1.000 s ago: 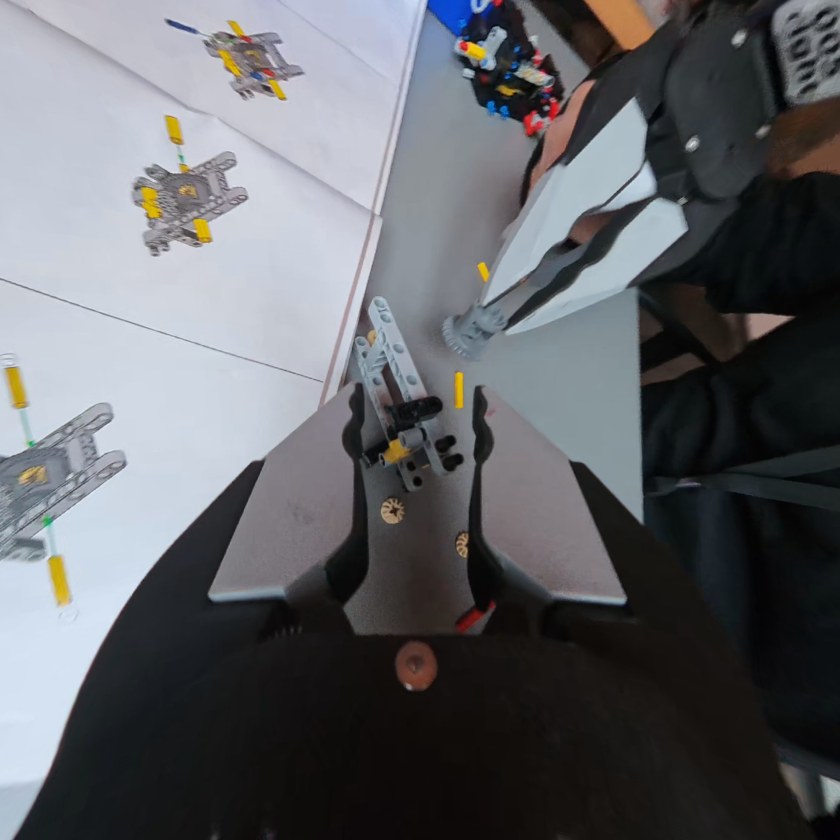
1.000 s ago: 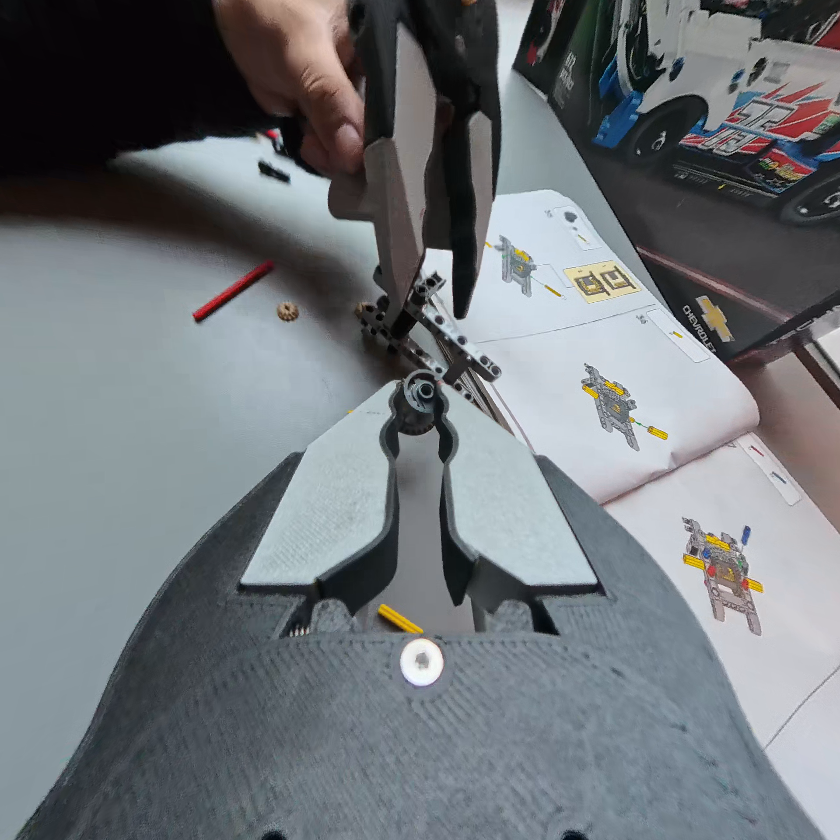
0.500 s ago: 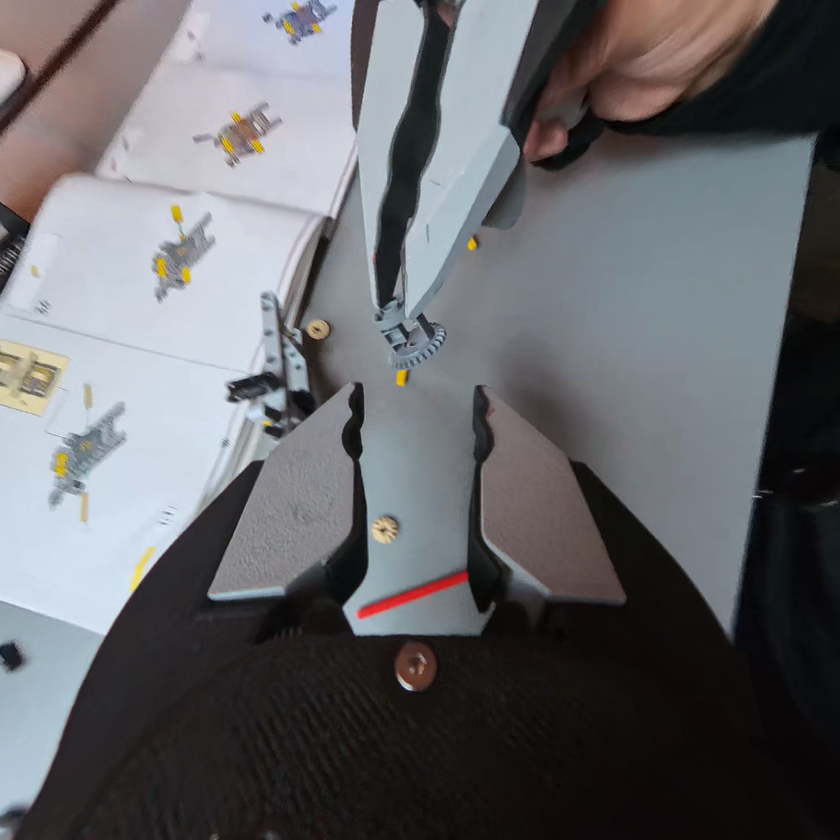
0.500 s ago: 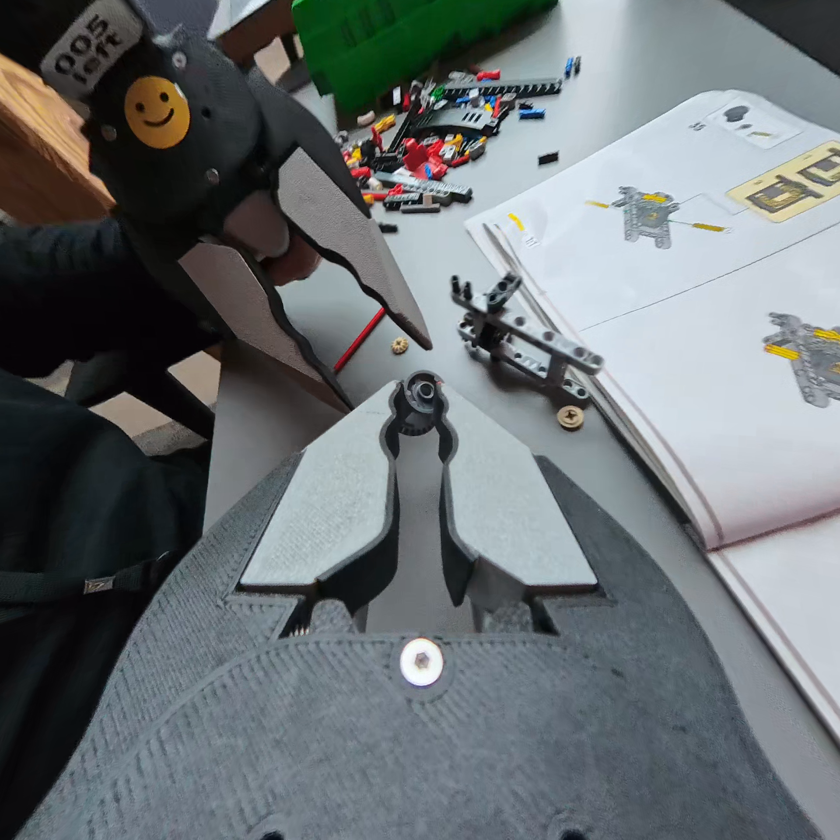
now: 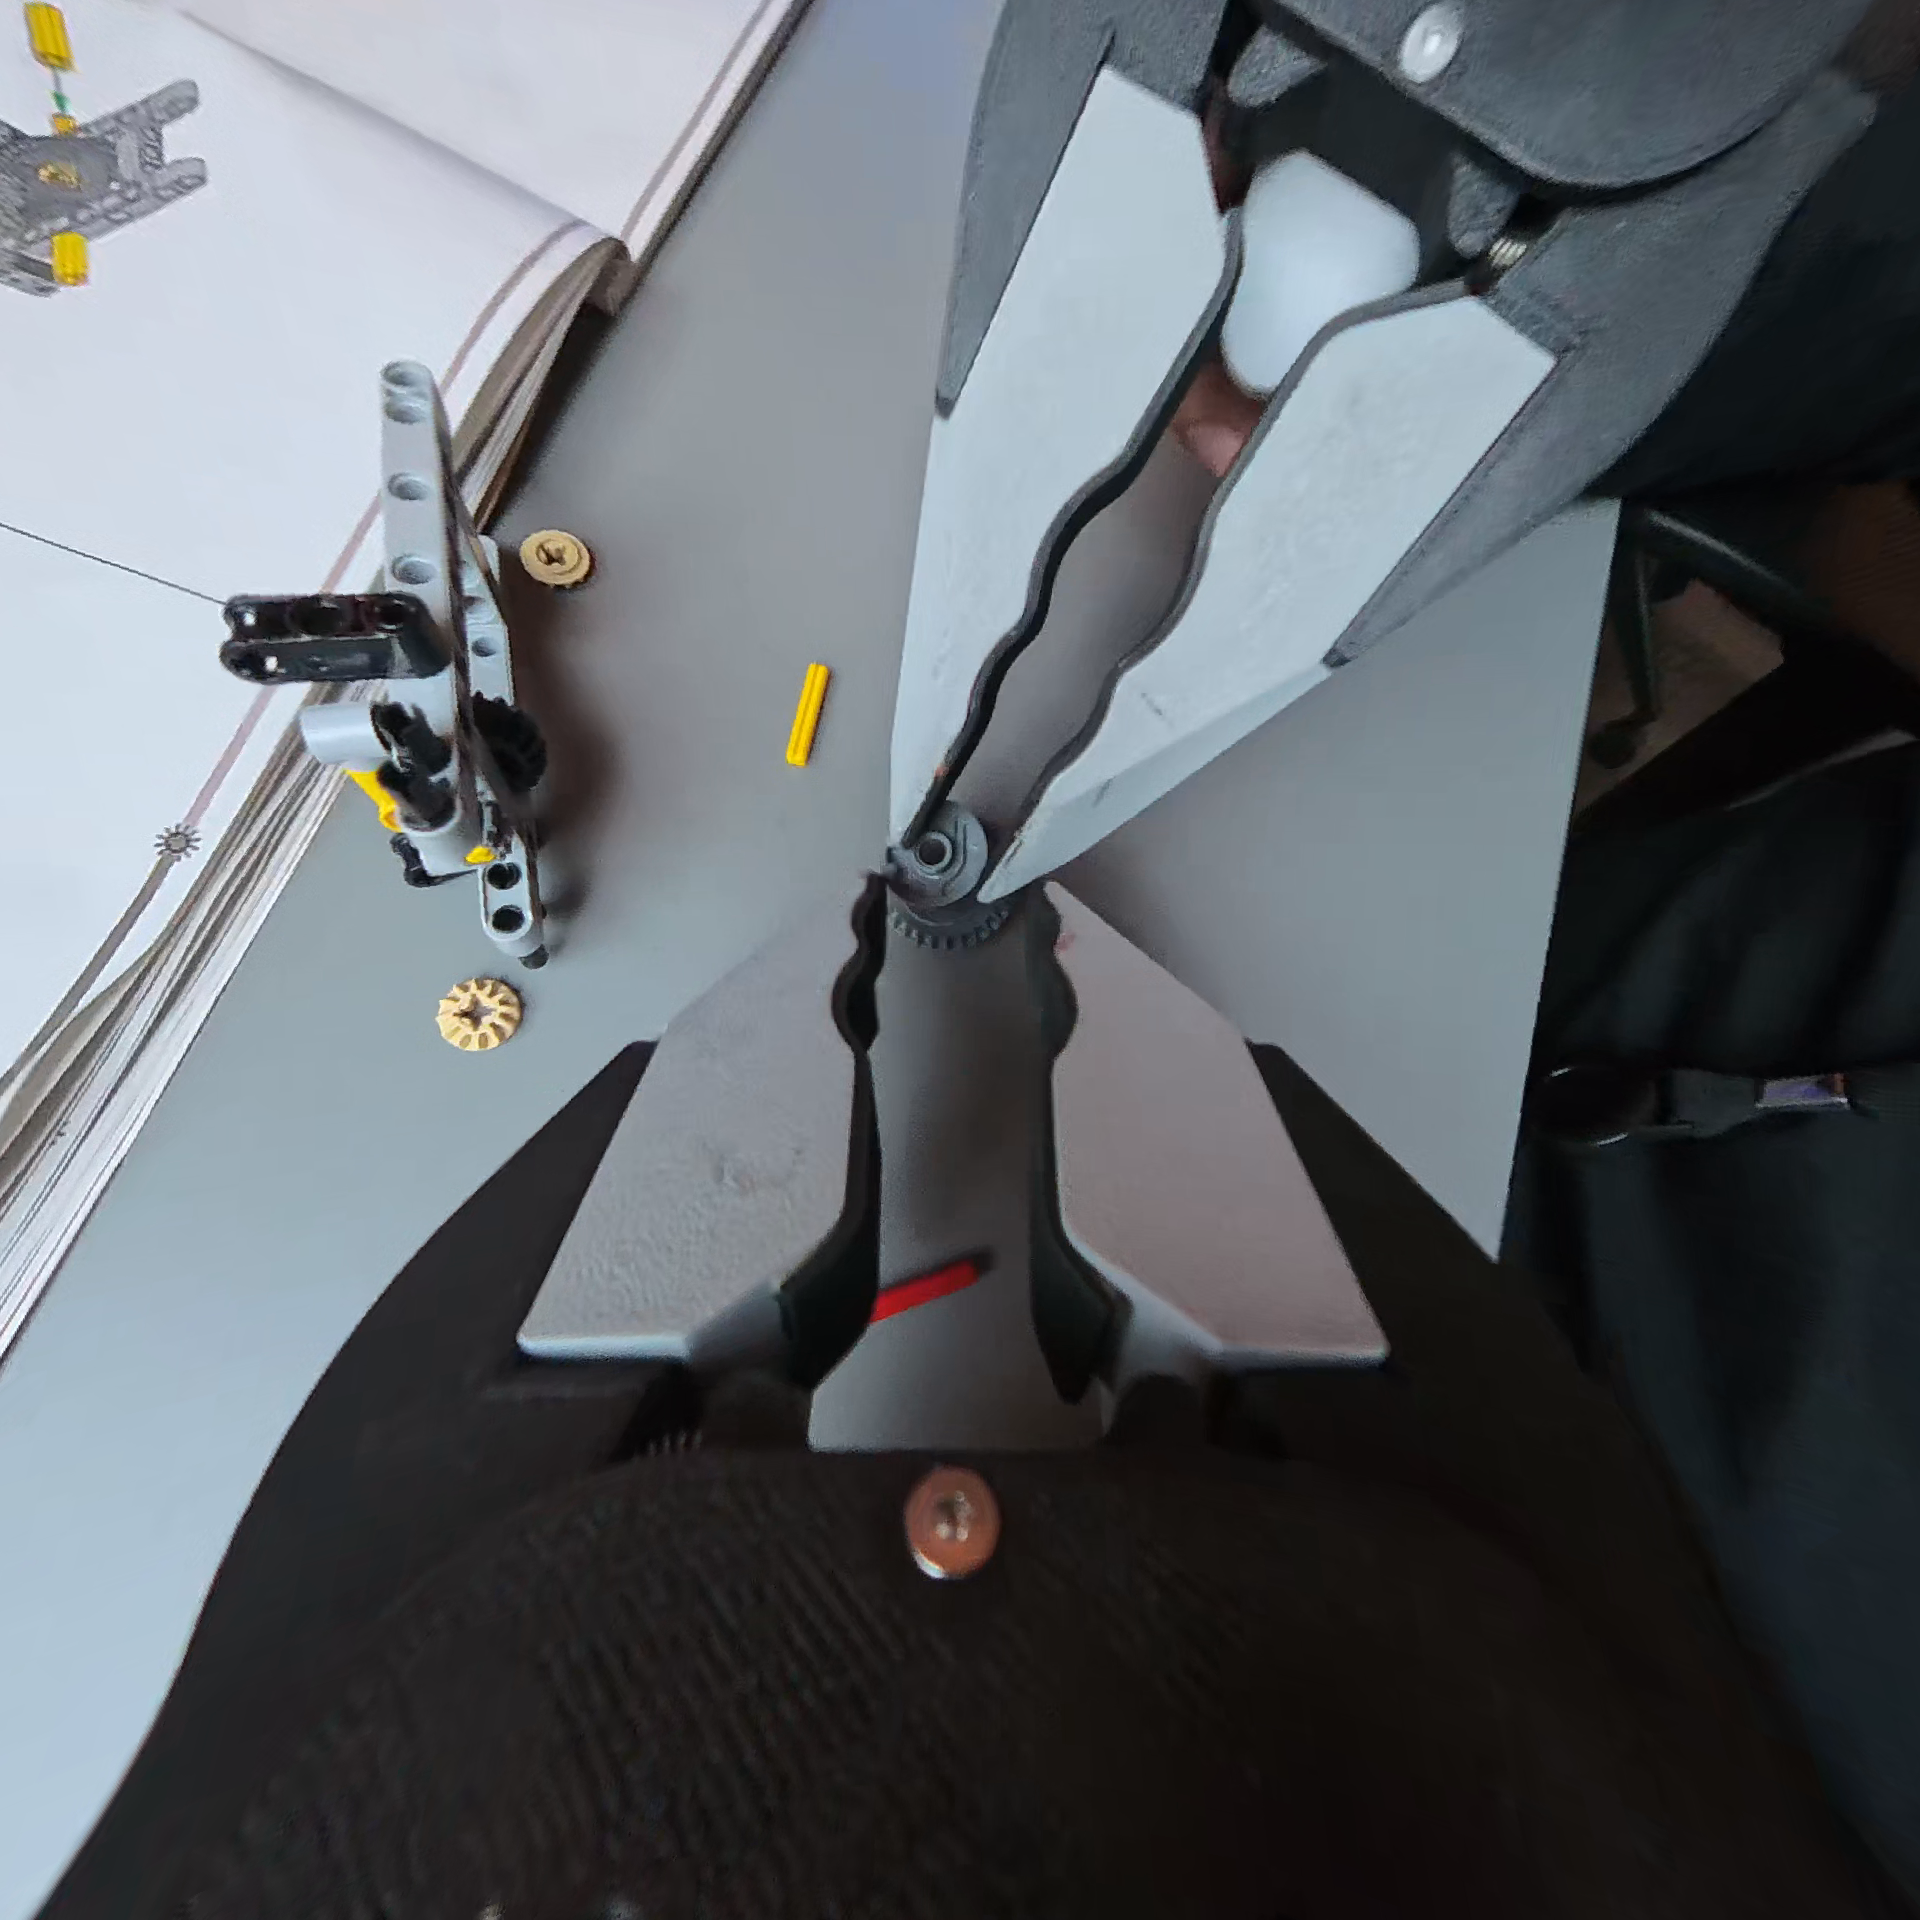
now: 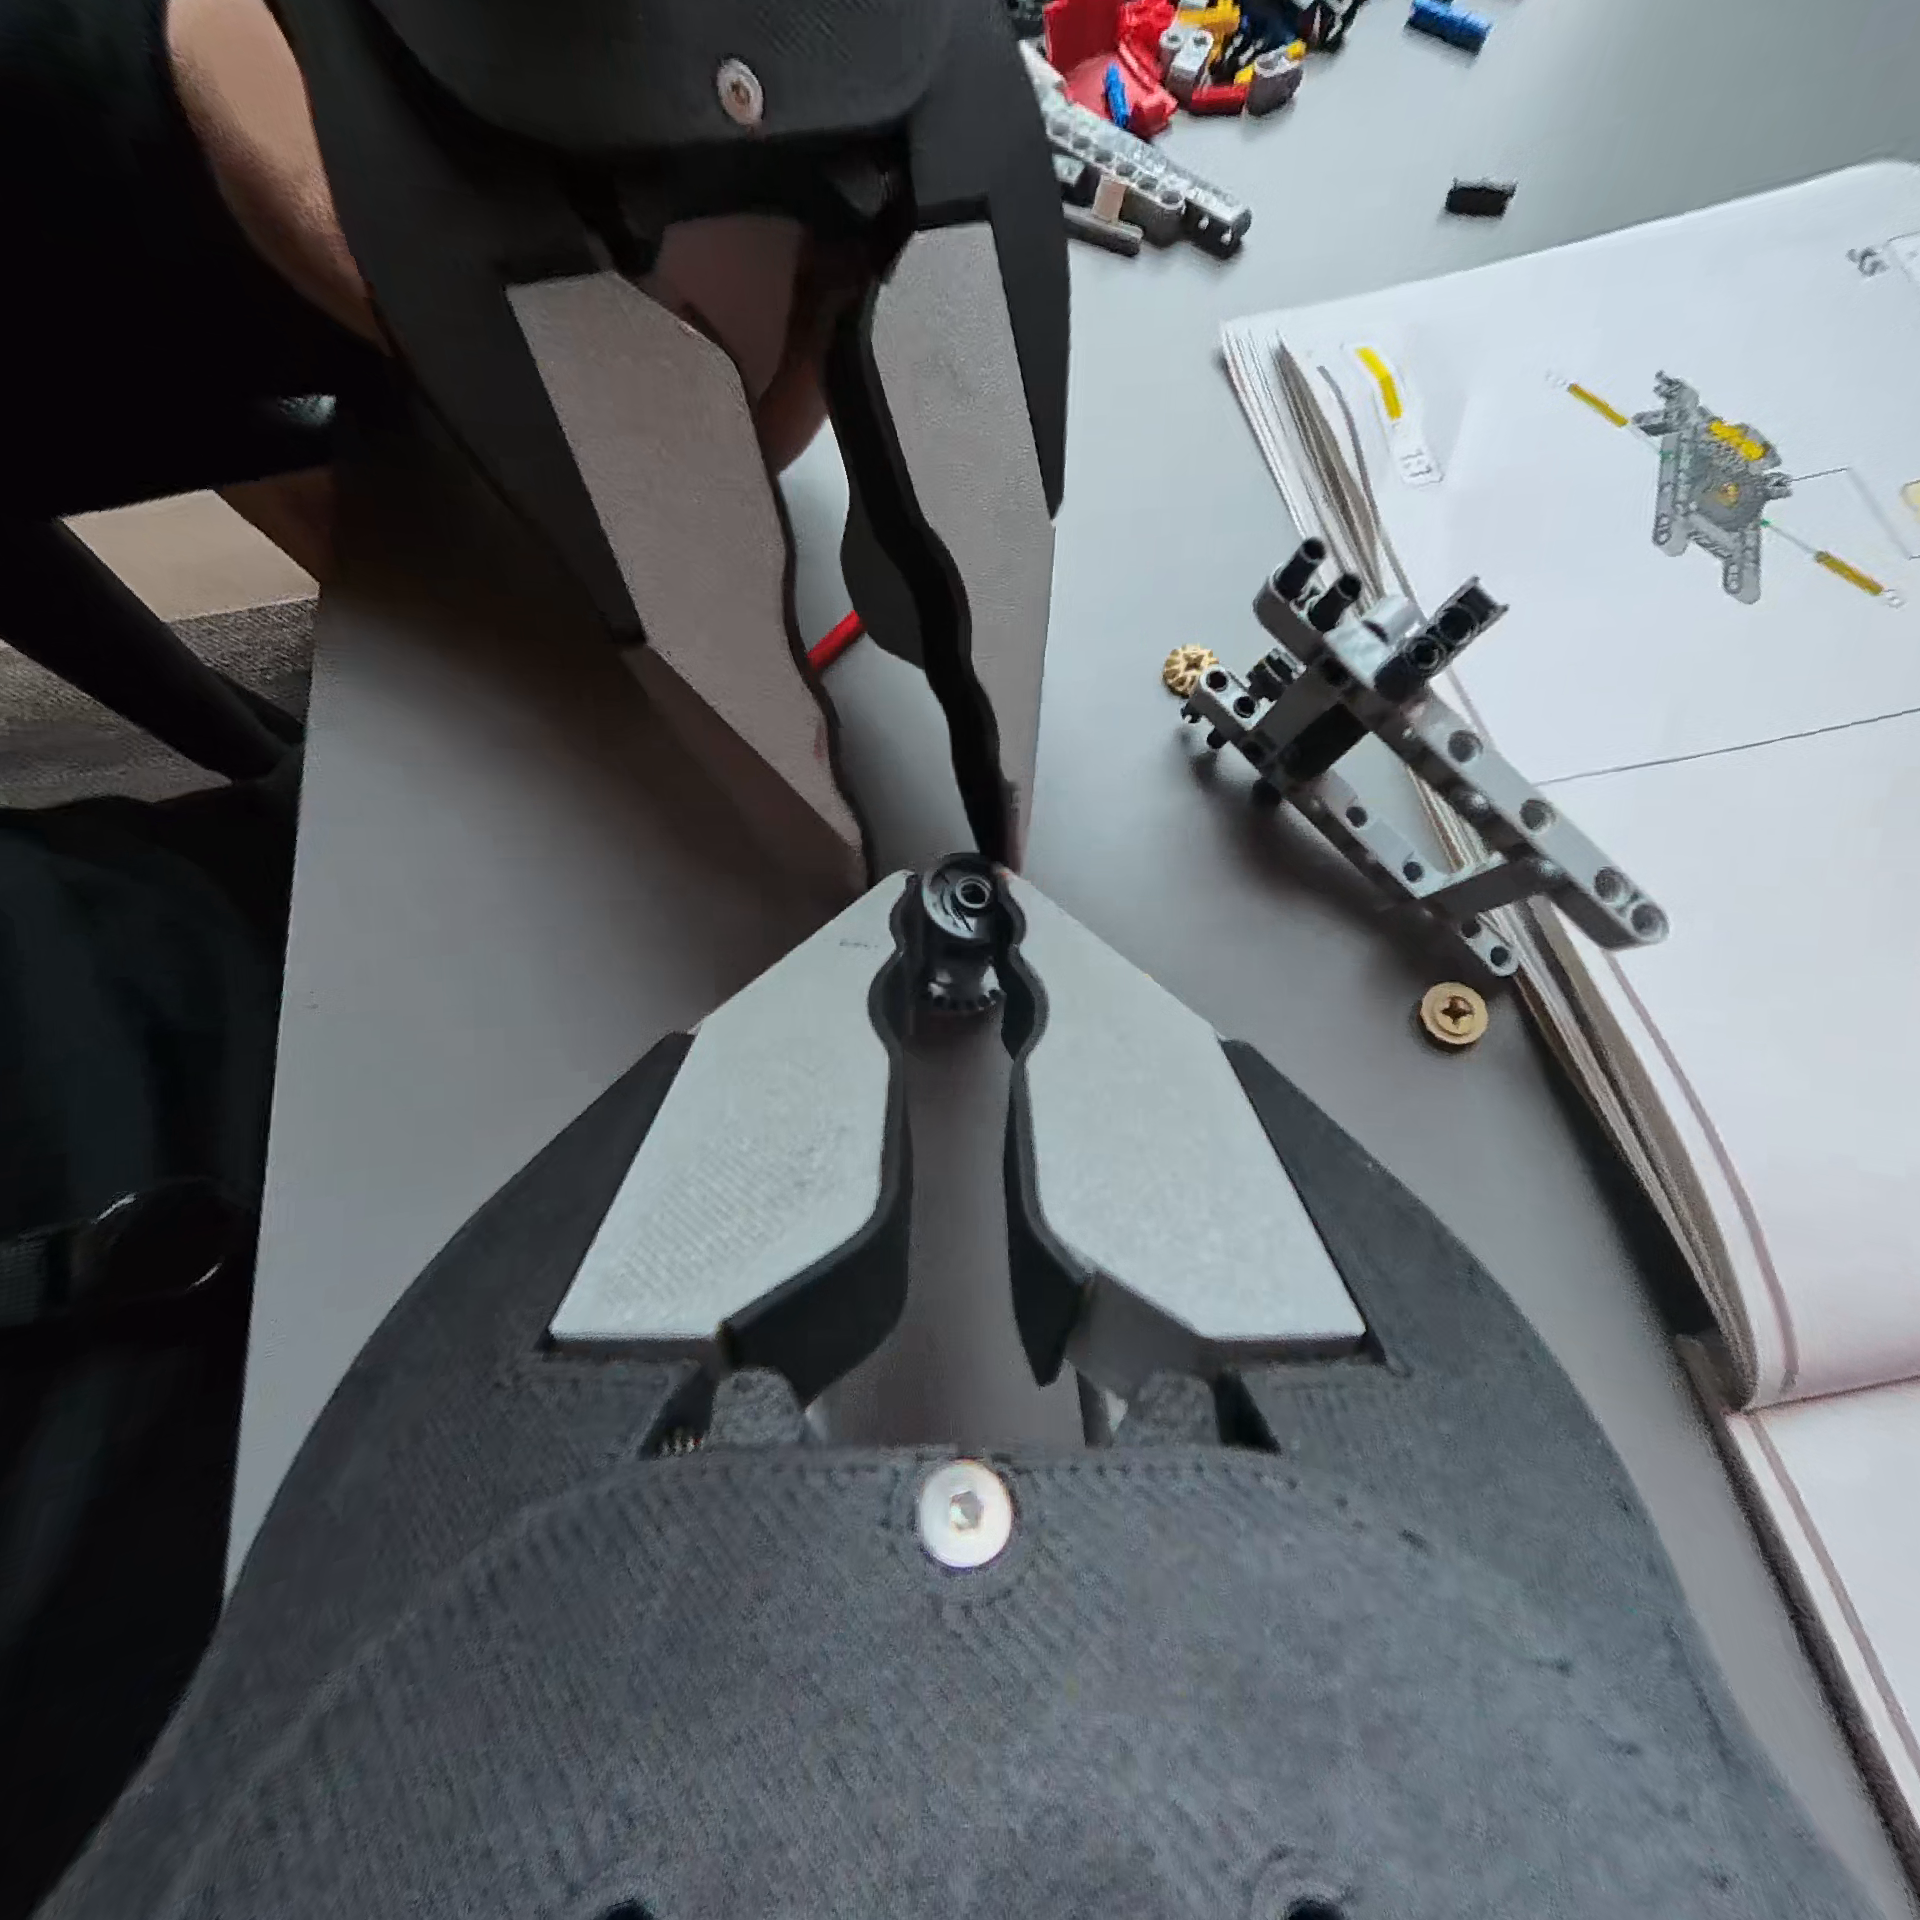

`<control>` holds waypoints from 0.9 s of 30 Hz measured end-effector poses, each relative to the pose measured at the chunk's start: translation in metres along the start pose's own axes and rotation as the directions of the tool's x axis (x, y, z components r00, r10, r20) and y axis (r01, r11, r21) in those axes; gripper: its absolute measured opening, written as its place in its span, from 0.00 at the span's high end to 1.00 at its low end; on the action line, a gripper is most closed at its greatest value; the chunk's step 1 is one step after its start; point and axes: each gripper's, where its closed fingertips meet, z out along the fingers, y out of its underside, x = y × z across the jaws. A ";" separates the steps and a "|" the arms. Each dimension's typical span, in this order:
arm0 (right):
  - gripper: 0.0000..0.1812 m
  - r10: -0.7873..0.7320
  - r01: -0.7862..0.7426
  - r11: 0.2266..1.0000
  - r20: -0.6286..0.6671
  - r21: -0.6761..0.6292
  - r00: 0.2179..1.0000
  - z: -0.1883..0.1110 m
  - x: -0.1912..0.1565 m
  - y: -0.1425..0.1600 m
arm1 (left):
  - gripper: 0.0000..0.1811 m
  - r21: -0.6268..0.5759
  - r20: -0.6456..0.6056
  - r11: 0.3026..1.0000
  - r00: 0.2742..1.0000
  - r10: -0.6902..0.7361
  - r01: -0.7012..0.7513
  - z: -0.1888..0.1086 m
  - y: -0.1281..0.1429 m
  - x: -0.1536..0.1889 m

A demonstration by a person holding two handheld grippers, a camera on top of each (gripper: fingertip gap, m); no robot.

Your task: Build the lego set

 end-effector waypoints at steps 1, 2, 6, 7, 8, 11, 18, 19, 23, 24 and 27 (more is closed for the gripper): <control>0.95 -0.020 0.020 1.000 -0.007 -0.002 1.000 -0.001 0.000 0.000 | 0.89 -0.013 0.002 1.000 1.000 0.010 -0.010 0.002 0.003 -0.001; 0.95 -0.034 0.034 0.999 -0.003 -0.005 0.999 -0.002 -0.002 0.000 | 0.92 -0.028 -0.002 0.999 1.000 0.020 -0.020 0.004 0.006 0.000; 0.93 0.019 -0.022 0.999 0.098 0.032 0.995 -0.004 -0.010 -0.002 | 0.96 -0.046 -0.034 0.999 0.999 0.016 -0.017 0.010 0.011 0.001; 0.93 0.027 -0.030 0.999 0.093 0.026 0.995 -0.004 -0.007 0.000 | 0.95 -0.051 -0.046 0.999 0.999 0.007 -0.009 0.009 0.011 0.001; 0.93 0.028 -0.030 0.999 0.082 0.024 0.996 -0.005 -0.003 0.002 | 0.95 -0.056 -0.043 0.998 0.999 0.005 -0.007 0.007 0.012 0.000; 0.92 0.005 -0.006 0.999 0.035 0.038 0.999 -0.018 0.007 0.002 | 0.90 -0.065 0.002 0.998 1.000 0.017 -0.017 0.000 0.016 -0.007; 0.91 0.012 -0.011 1.000 -0.068 0.014 0.998 -0.052 0.049 0.027 | 0.85 -0.048 -0.053 0.991 0.991 0.122 -0.124 -0.007 0.003 0.023; 0.91 0.007 -0.007 1.000 -0.094 -0.002 0.996 -0.052 0.058 0.032 | 0.84 -0.050 -0.065 0.988 0.988 0.143 -0.146 -0.004 -0.001 0.028; 0.91 0.033 -0.036 0.999 -0.092 -0.025 0.995 -0.047 0.071 0.040 | 0.81 -0.123 -0.065 0.973 0.979 0.191 -0.198 0.015 -0.009 0.029; 0.91 0.034 -0.036 0.999 -0.089 -0.028 0.995 -0.046 0.071 0.041 | 0.80 -0.144 -0.064 0.970 0.980 0.190 -0.198 0.019 -0.009 0.029; 0.91 0.002 -0.004 0.999 -0.069 -0.037 0.998 -0.047 0.062 0.043 | 0.80 -0.167 -0.056 0.966 0.980 0.192 -0.199 0.024 -0.008 0.032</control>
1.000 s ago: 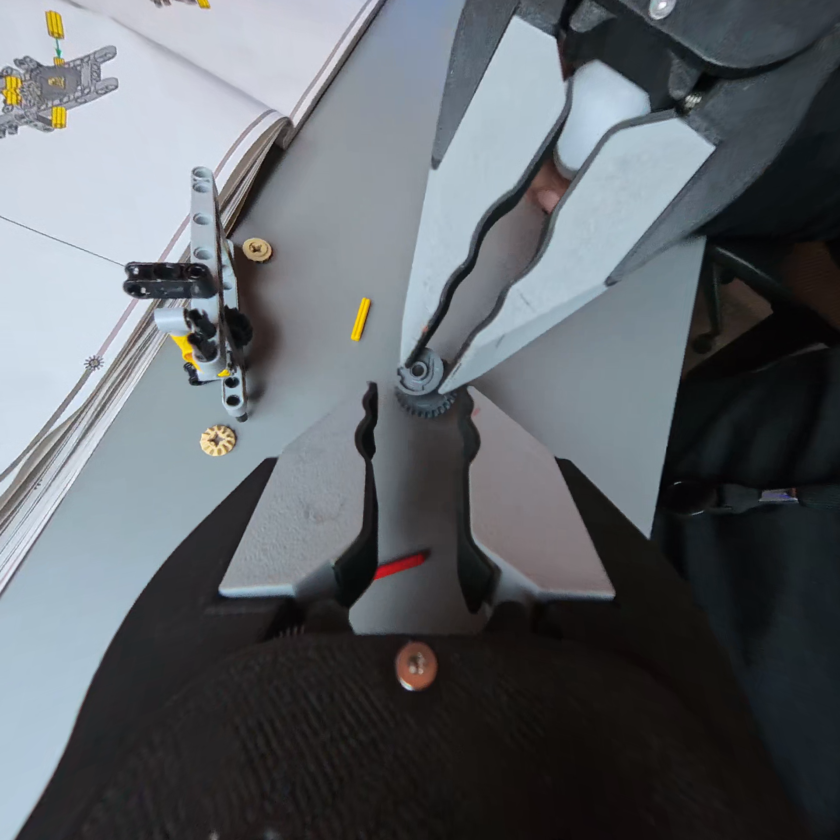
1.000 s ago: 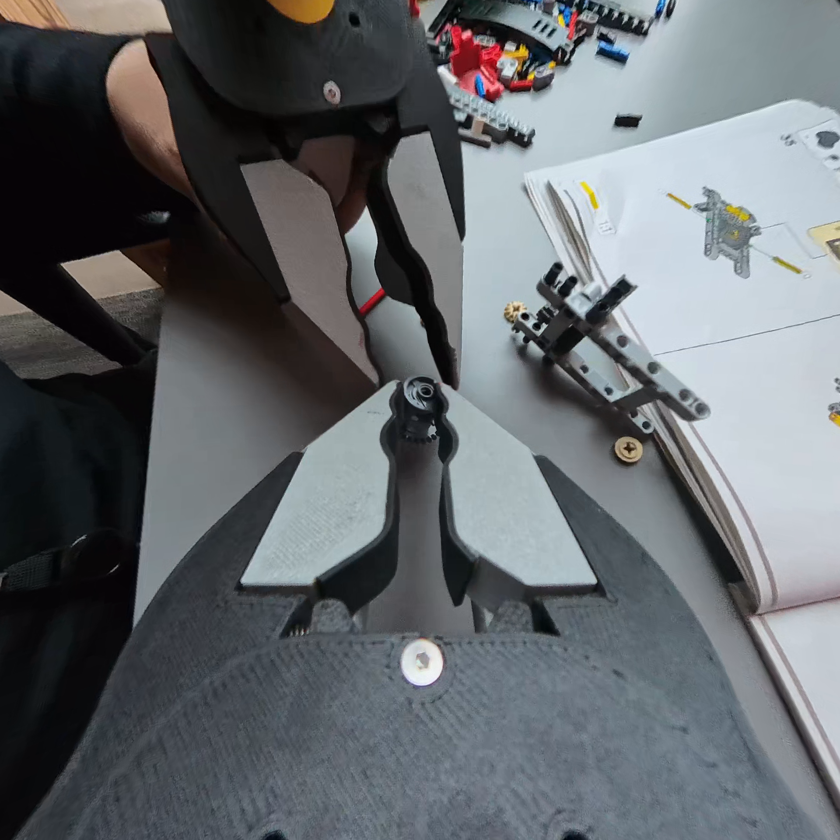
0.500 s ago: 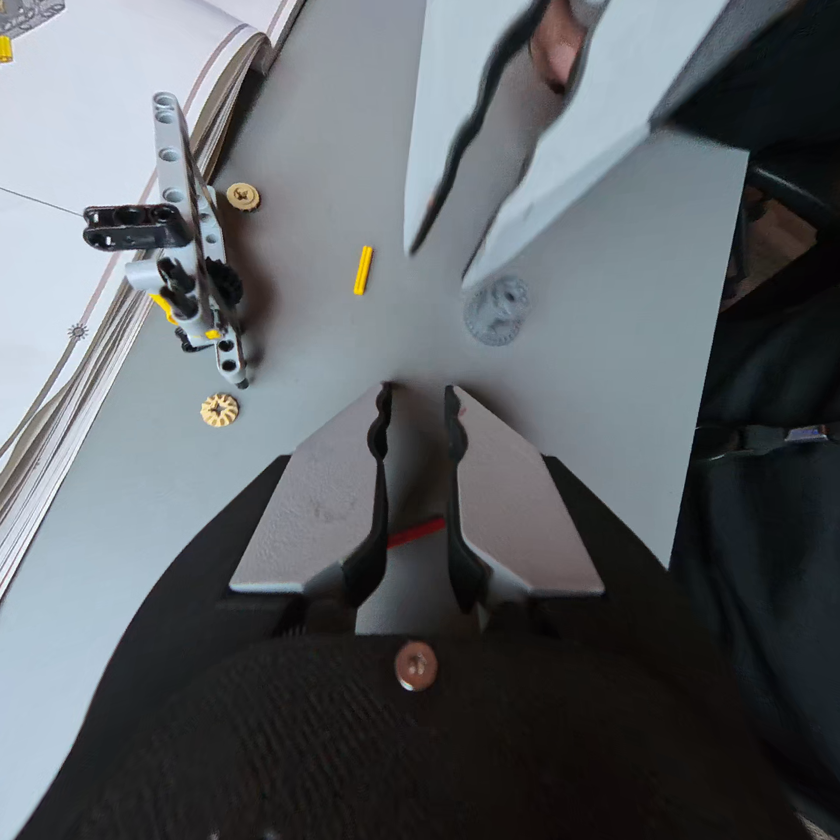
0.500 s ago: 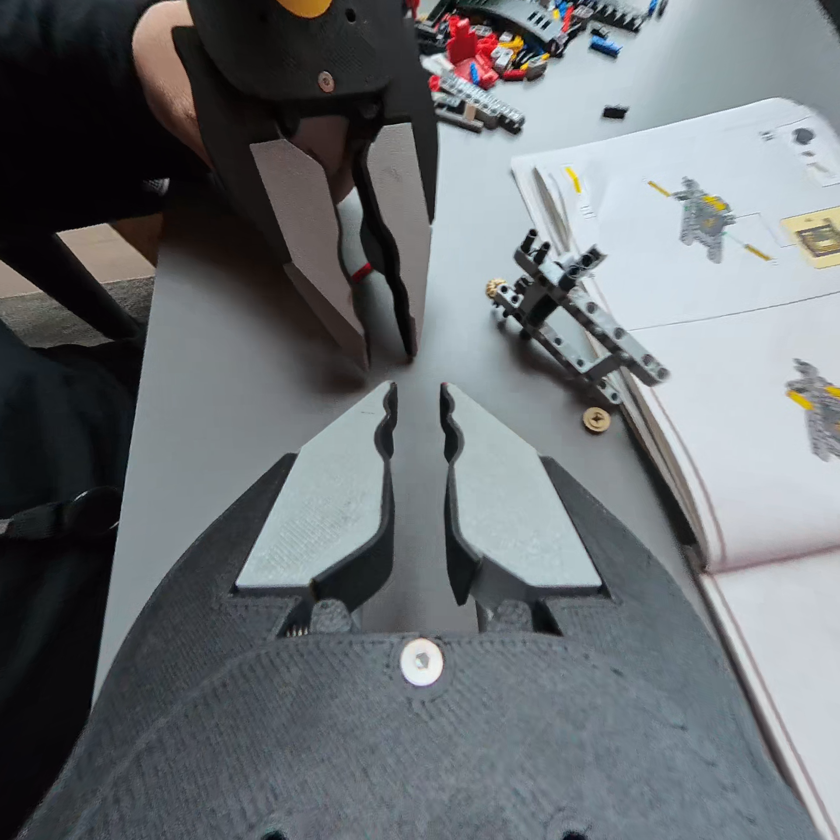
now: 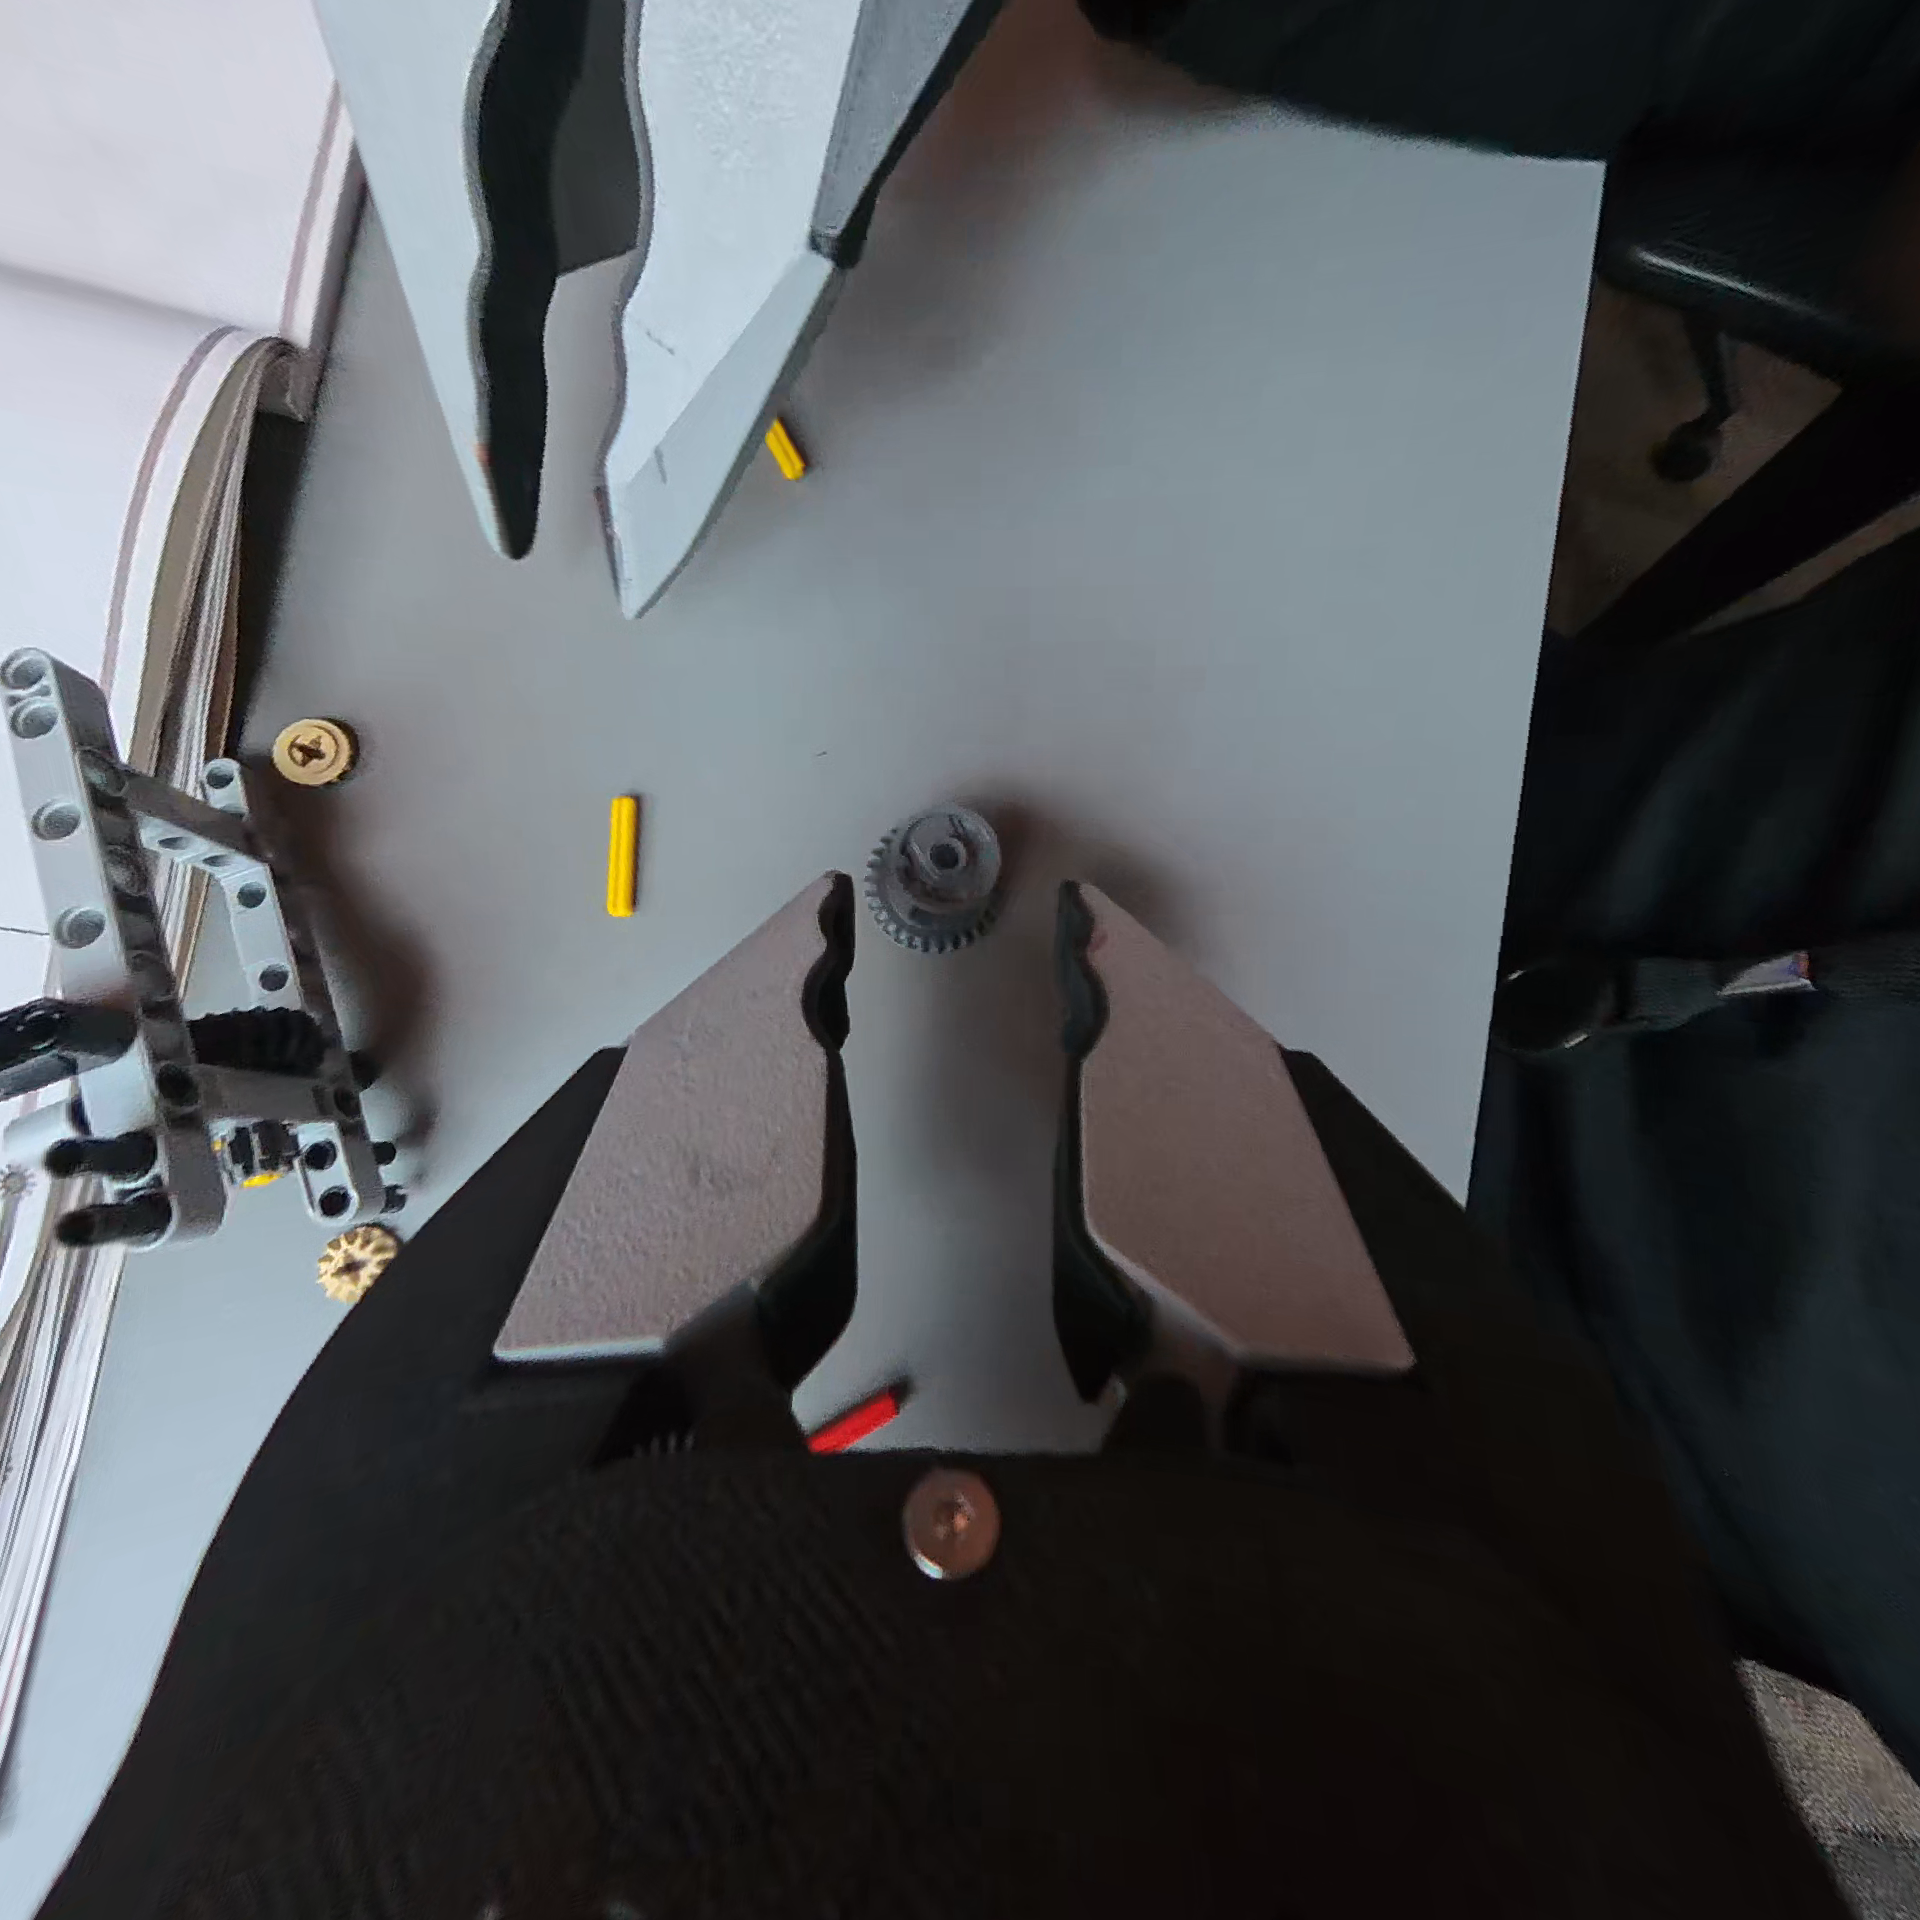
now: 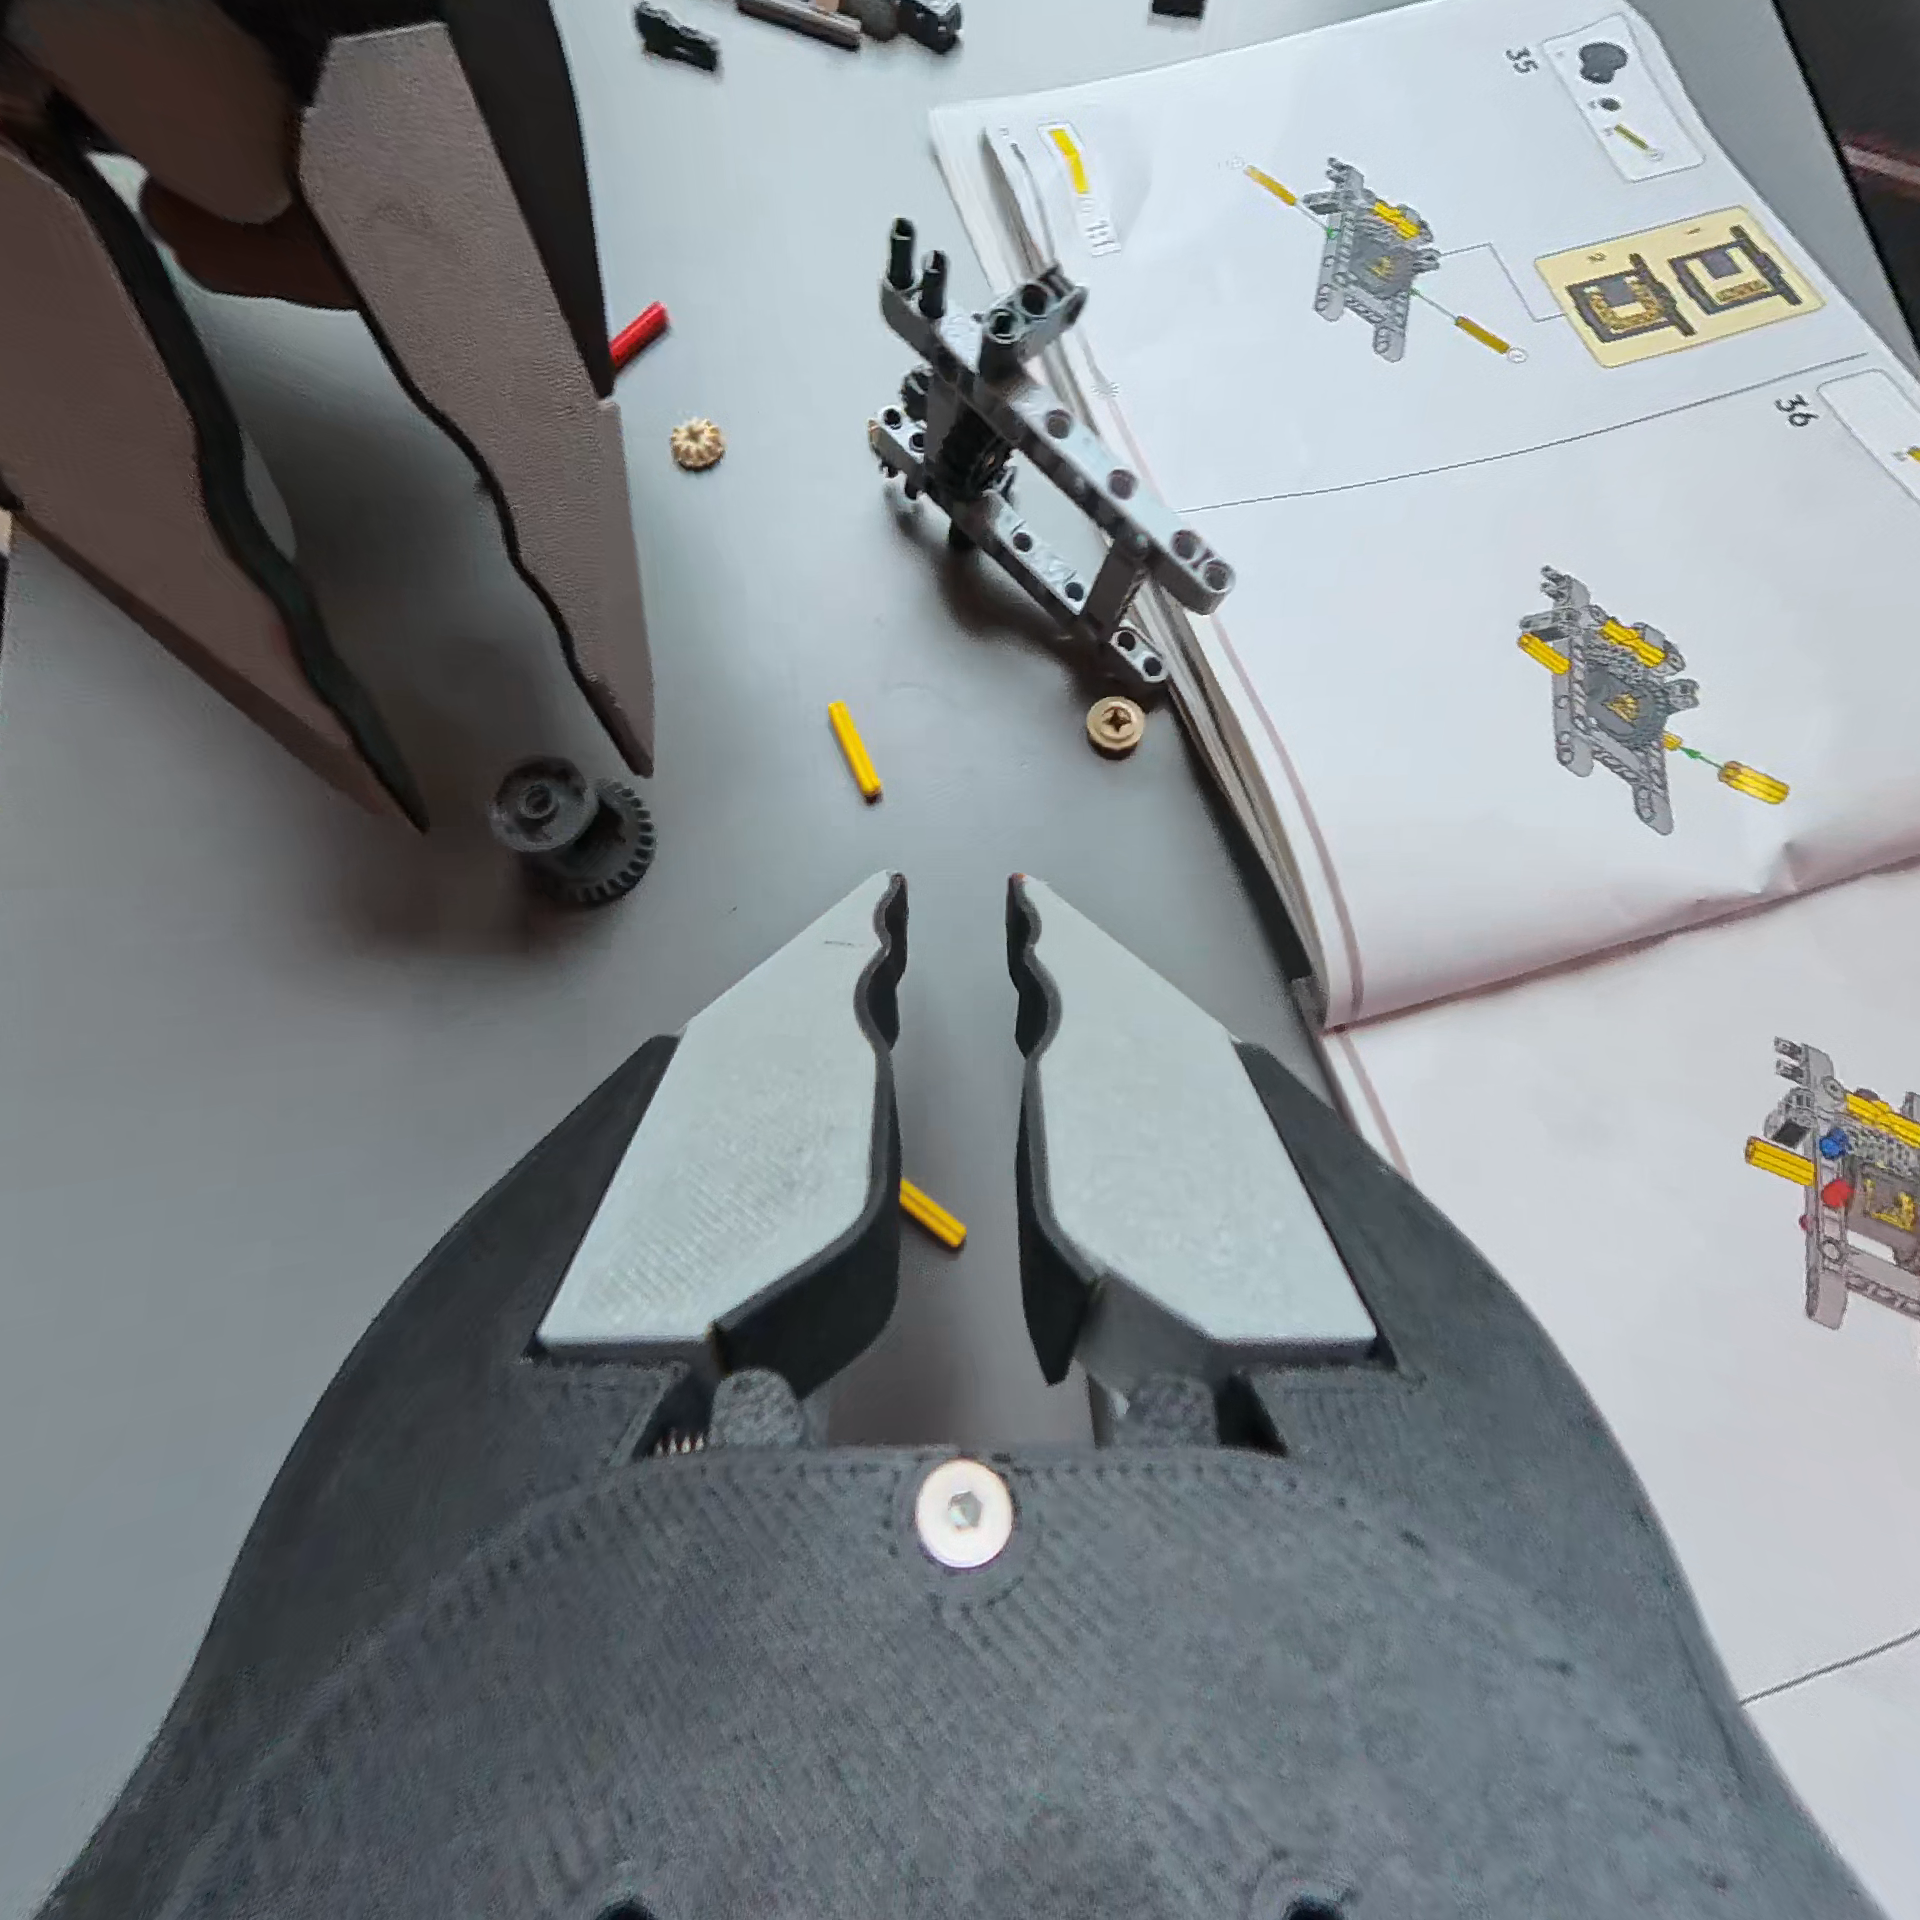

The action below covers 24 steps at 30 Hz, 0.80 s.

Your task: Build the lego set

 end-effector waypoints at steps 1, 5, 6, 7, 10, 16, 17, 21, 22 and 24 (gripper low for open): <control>0.93 -0.017 0.017 1.000 0.001 -0.003 1.000 -0.001 -0.002 0.002 | 0.80 -0.001 0.005 1.000 1.000 -0.001 0.001 0.001 0.000 0.001; 0.94 -0.040 0.039 0.999 -0.010 -0.027 0.999 0.004 -0.003 0.005 | 0.82 -0.007 0.004 1.000 1.000 -0.012 0.012 0.005 0.001 0.004; 0.93 -0.041 0.041 0.999 -0.016 -0.026 0.999 0.005 -0.002 0.004 | 0.83 -0.004 0.007 1.000 1.000 -0.016 0.016 0.006 0.001 0.003; 0.93 -0.044 0.044 0.999 -0.014 -0.021 0.999 0.006 -0.003 0.003 | 0.84 0.000 0.007 1.000 1.000 -0.020 0.020 0.006 0.000 0.003; 0.93 -0.066 0.066 0.997 0.019 -0.029 0.998 0.008 -0.012 0.004 | 0.88 0.010 0.003 1.000 1.000 -0.023 0.023 0.006 -0.001 0.002; 0.95 -0.089 0.089 0.995 0.010 -0.035 0.996 0.008 -0.013 0.006 | 0.87 0.012 0.002 1.000 1.000 -0.028 0.028 0.001 0.002 0.001; 0.95 -0.091 0.091 0.995 0.003 -0.032 0.996 0.007 -0.011 0.006 | 0.85 0.017 0.003 1.000 1.000 -0.021 0.021 -0.001 0.001 0.001; 0.95 -0.095 0.095 0.995 -0.009 -0.020 0.995 0.005 -0.002 0.008 | 0.83 0.041 -0.013 0.999 1.000 0.012 -0.011 -0.006 -0.007 0.004; 0.95 -0.094 0.094 0.995 -0.011 -0.019 0.995 0.004 0.000 0.009 | 0.83 0.031 -0.027 0.999 0.999 0.021 -0.020 -0.005 -0.008 0.005; 0.95 -0.088 0.088 0.996 -0.014 -0.016 0.996 0.004 0.004 0.009 | 0.83 0.013 -0.034 0.999 0.998 0.050 -0.050 -0.001 -0.008 0.004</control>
